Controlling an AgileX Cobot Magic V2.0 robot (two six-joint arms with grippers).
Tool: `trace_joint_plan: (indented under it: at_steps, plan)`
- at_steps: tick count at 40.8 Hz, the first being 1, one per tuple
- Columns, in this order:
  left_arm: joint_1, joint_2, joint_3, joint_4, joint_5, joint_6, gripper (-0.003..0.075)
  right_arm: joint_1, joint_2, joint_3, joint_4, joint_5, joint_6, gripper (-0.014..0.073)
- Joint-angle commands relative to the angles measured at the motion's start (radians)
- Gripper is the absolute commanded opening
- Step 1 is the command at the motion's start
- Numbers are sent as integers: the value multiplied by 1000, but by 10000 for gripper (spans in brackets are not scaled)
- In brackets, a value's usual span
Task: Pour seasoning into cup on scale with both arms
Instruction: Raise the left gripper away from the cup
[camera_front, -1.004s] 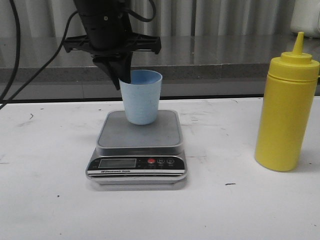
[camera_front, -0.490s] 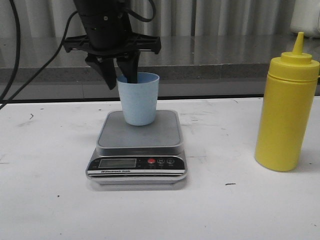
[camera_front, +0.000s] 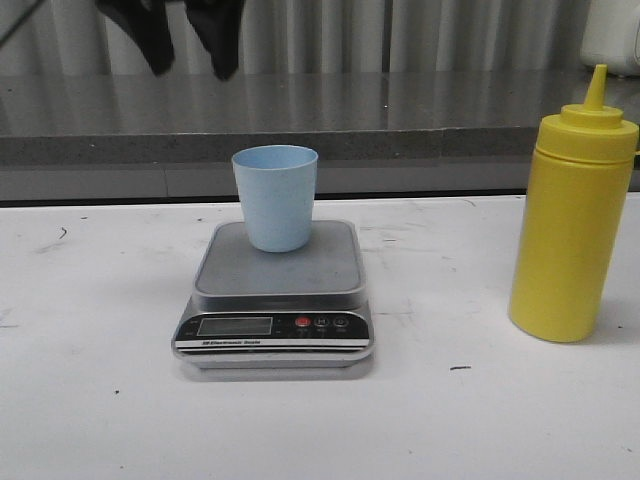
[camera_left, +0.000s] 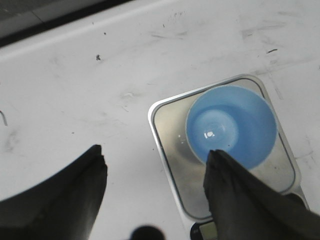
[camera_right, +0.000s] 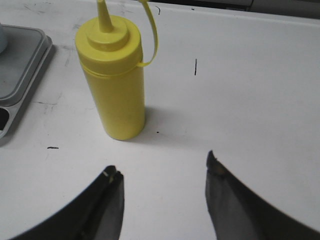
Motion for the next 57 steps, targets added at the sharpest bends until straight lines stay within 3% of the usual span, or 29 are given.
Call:
trace_joint_plan:
  at_steps: [1, 15, 20, 28, 35, 57]
  plan:
    - [-18, -170, 52, 14, -31, 50, 421, 0, 10, -27, -3, -65, -8, 401]
    - [-26, -663, 538, 5, -238, 95, 421, 0, 10, -27, -3, -65, -8, 401]
    - [-26, -812, 688, -71, -299, 210, 421, 0, 10, -27, -3, -65, -8, 401]
    - [-26, -991, 867, -133, -357, 210, 421, 0, 10, -27, -3, -65, -8, 401]
    - [-26, -1054, 938, -133, -382, 210, 421, 0, 10, -27, -3, -65, -8, 401]
    - [-26, -1052, 941, -133, -386, 210, 421, 0, 10, -27, -3, -65, -8, 401]
